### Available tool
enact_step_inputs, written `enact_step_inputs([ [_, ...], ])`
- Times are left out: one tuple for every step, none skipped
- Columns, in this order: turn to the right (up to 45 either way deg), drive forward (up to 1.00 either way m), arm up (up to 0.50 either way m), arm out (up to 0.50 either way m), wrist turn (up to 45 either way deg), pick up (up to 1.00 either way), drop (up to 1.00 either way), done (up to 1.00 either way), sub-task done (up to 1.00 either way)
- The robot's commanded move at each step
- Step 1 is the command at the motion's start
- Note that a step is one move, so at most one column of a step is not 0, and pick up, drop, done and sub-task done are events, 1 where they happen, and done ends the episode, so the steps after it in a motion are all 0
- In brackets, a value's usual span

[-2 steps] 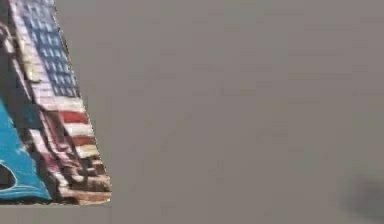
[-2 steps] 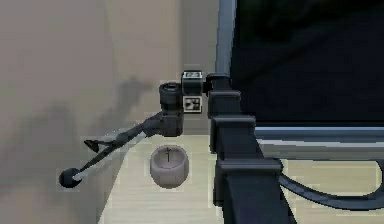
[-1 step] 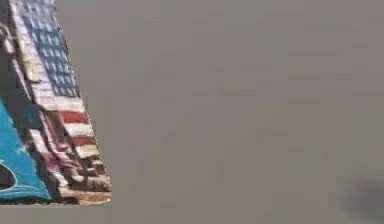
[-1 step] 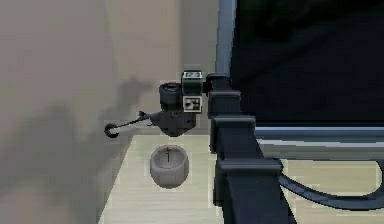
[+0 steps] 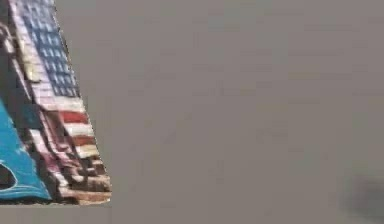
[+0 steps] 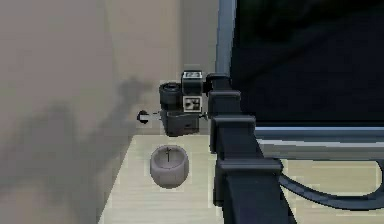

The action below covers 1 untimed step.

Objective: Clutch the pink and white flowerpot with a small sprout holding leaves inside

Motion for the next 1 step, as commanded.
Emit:
enact_step_inputs([
  [0.0,0.00,-0.26,0.00,0.0,0.00,0.00,0.00,0.00],
])
